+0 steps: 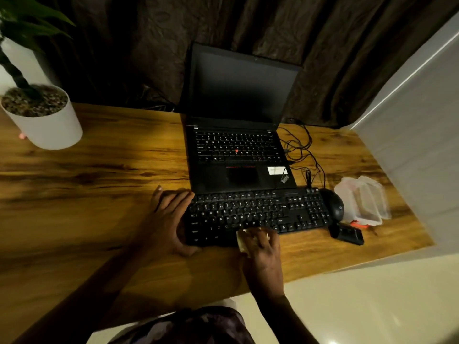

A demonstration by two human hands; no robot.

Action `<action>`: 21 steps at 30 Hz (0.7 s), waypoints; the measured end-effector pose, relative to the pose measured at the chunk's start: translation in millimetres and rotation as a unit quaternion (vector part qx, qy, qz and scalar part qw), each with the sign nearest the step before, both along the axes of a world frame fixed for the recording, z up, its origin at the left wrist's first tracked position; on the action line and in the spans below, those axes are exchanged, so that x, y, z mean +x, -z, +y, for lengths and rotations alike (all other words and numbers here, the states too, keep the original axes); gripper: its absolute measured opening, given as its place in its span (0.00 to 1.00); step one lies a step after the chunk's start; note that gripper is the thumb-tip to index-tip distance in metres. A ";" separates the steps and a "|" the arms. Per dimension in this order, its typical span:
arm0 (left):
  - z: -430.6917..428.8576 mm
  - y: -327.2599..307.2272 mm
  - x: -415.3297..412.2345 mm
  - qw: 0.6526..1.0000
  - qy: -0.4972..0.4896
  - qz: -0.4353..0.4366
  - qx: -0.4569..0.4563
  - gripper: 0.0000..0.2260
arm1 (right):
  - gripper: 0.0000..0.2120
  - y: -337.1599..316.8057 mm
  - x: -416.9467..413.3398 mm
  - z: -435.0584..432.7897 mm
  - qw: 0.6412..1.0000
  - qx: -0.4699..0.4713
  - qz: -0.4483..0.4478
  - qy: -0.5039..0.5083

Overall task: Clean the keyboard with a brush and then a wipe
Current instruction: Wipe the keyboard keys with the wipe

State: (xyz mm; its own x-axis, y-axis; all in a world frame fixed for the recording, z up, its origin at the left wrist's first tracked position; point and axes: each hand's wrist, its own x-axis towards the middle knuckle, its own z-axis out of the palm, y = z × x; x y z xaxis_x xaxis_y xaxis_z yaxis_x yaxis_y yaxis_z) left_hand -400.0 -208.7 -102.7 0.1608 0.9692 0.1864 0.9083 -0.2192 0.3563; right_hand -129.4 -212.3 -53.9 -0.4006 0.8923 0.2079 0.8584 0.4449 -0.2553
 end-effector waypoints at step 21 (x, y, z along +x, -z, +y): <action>-12.5 13.0 106.9 0.981 0.086 0.099 0.140 0.17 | 0.18 6.7 66.2 23.7 0.998 0.033 -0.002 -0.058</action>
State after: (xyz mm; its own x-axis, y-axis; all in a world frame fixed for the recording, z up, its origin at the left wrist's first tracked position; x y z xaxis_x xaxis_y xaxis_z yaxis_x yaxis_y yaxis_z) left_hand -293.2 -221.2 -115.7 0.3769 0.8401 0.3901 0.8949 -0.4389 0.0805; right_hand -63.2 -188.5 -60.6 -0.5009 0.8250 0.2618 0.8018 0.5562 -0.2185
